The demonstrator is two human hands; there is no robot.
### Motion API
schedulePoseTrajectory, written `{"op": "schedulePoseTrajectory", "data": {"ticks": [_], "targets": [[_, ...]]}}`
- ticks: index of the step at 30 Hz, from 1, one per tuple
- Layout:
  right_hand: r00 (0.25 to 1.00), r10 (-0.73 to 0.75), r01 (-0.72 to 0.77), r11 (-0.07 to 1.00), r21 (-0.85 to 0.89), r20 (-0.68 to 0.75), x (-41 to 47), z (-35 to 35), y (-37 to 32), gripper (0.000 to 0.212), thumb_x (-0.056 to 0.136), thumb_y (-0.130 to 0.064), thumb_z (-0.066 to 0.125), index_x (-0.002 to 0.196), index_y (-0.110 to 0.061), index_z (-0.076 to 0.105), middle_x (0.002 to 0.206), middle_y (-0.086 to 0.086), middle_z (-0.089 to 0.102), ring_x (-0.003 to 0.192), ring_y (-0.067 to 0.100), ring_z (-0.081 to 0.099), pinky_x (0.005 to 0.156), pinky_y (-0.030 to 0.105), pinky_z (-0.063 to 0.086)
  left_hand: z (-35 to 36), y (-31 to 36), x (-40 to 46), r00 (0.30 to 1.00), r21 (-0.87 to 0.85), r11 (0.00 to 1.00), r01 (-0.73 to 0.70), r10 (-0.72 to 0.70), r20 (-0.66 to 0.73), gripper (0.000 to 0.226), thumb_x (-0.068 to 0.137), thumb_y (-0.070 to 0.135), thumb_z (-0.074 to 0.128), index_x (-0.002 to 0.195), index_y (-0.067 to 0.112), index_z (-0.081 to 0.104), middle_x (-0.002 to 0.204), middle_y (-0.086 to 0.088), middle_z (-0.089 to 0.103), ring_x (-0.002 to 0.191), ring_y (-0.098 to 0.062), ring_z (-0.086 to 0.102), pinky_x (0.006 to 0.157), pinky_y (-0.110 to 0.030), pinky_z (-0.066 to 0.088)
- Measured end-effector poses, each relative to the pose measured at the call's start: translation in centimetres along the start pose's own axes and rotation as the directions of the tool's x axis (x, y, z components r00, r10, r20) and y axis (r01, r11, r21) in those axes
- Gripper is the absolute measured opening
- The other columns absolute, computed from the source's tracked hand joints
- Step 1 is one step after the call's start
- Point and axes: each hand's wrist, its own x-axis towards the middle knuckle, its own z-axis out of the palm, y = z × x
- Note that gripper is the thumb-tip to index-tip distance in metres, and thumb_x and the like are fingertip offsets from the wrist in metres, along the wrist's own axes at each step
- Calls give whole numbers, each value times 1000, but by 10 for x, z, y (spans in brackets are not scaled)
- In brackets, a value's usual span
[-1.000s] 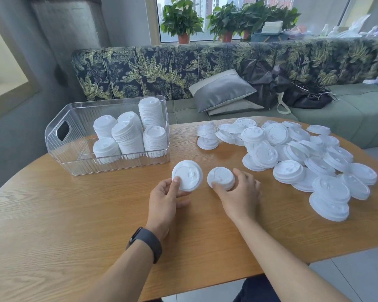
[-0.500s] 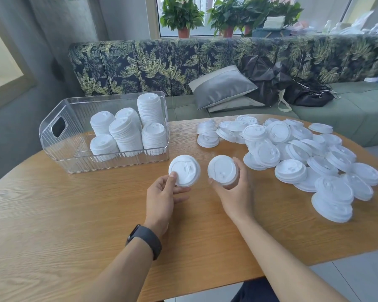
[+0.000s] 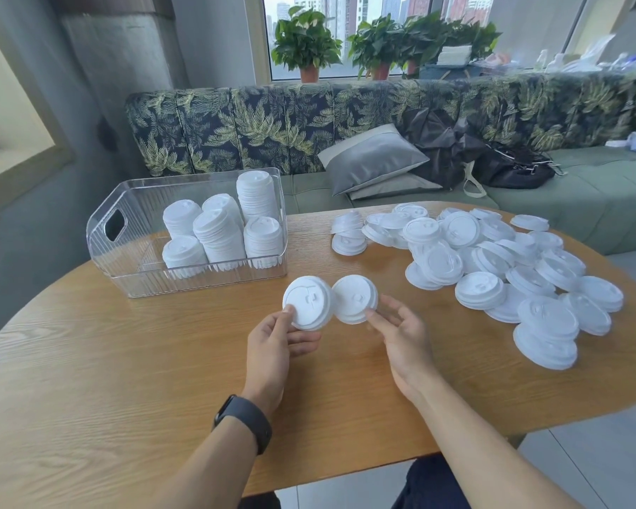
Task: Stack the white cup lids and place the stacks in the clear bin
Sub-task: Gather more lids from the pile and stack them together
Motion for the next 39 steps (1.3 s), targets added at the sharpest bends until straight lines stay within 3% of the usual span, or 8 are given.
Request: {"op": "schedulePoseTrajectory", "data": {"ticks": [4,6,10,16,26,34,39], "targets": [[998,45,-49,990,132,34,4,-6,4,25,98,-6,66,122,-10,71,114,2,78,107,14,70,97,32,53,-1,-1,-4,1000,-1,1000,-4,4,-2,26,107,25,54,99,2,64,66,-6,73,72,-28,76,63,-32,61],[995,76,-87,980,180,64,4,-8,2,26,102,-7,59,126,-8,70,122,4,76,115,16,69,96,30,53,-1,-1,-5,1000,-5,1000,-7,7,3,27,107,25,54,98,1,65,68,-8,73,72,-27,76,62,-31,61],[991,124,-133,967,217,56,3,-10,-1,24,106,-9,54,122,-11,71,120,6,76,111,18,70,88,27,55,-2,-3,-6,1000,7,1000,-16,16,26,29,107,24,56,99,0,70,77,-14,74,72,-25,75,61,-29,60],[994,102,-107,986,128,43,5,-8,5,24,106,-10,55,121,-11,73,117,4,78,109,18,73,83,27,57,-4,-9,-4,994,94,994,-46,37,100,33,105,30,58,105,3,78,93,-12,79,80,-20,74,71,-29,61],[970,165,-189,974,127,178,1,-10,0,27,98,-7,66,124,-1,69,118,14,76,112,27,73,91,34,59,-1,-12,-5,986,182,977,-109,83,145,30,106,31,57,106,13,81,105,1,80,107,-14,73,97,-40,59],[954,197,-237,957,169,224,-3,-11,-2,17,95,-3,68,112,0,68,110,18,76,98,24,75,86,35,58,1,-16,-4,982,209,970,-127,94,162,33,107,35,53,114,14,78,109,6,80,108,-9,73,98,-35,59],[949,200,-246,953,175,245,-4,-10,-5,15,96,-2,66,110,0,68,108,17,76,96,23,75,81,31,60,1,-19,-2,983,258,956,-139,101,153,31,106,38,54,110,17,77,103,5,80,101,-11,75,91,-33,61]]}}
